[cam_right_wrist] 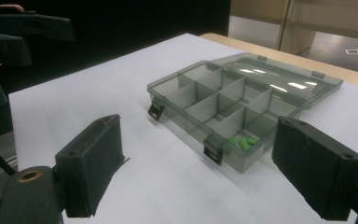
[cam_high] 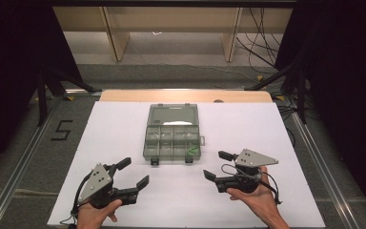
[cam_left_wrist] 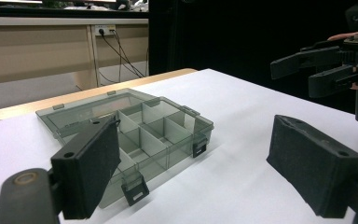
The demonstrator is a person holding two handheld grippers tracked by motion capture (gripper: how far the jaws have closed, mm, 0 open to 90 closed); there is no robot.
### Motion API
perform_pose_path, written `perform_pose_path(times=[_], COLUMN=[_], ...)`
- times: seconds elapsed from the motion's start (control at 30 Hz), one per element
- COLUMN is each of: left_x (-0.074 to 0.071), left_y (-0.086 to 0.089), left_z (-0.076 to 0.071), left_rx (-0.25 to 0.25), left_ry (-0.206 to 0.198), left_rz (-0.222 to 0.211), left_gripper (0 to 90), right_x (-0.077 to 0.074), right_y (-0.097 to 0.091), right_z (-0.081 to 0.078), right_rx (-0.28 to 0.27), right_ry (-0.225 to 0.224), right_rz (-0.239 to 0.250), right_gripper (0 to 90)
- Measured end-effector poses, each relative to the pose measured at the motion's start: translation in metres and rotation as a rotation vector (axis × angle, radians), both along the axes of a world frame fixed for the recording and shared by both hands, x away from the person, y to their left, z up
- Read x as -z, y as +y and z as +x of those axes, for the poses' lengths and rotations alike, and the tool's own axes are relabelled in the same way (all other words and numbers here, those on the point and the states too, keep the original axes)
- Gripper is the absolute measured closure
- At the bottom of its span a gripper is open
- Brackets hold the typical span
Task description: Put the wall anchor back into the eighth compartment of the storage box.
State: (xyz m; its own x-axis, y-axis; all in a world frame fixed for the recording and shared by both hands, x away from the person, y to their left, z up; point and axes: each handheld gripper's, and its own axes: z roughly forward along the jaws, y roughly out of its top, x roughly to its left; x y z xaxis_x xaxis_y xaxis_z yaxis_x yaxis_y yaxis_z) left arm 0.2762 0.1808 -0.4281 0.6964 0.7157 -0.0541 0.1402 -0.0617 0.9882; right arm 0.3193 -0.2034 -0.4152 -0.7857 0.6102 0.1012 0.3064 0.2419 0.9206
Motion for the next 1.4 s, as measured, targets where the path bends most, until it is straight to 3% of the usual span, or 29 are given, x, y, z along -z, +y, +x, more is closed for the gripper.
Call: perform_pose_path(times=[0.27, 0.37, 0.43, 0.53, 1.0, 1.4], left_x=[0.001, 0.0, 0.001, 0.001, 0.001, 0.001], left_y=[-0.002, -0.001, -0.001, -0.001, -0.002, -0.002], left_z=[0.0, -0.001, -0.001, -0.001, -0.001, -0.001], left_rx=[0.004, 0.004, 0.004, 0.005, 0.004, 0.004], left_ry=[0.007, 0.003, 0.006, 0.003, 0.009, 0.011], left_rz=[-0.021, 0.005, 0.006, 0.01, 0.007, 0.006], left_gripper=[15.9, 15.9, 15.9, 15.9, 15.9, 16.0], right_x=[0.002, 0.003, 0.003, 0.004, 0.007, 0.006], right_y=[-0.005, -0.006, -0.008, -0.01, -0.017, -0.022], right_z=[-0.007, -0.009, -0.01, -0.012, -0.02, -0.022], right_rx=[0.011, 0.022, 0.027, 0.028, 0.038, 0.049], right_ry=[-0.002, 0.0, -0.023, 0.0, 0.003, 0.006], right_rz=[0.021, 0.019, 0.014, 0.022, 0.04, 0.024], right_gripper=[16.9, 16.9, 16.9, 16.9, 16.8, 16.5])
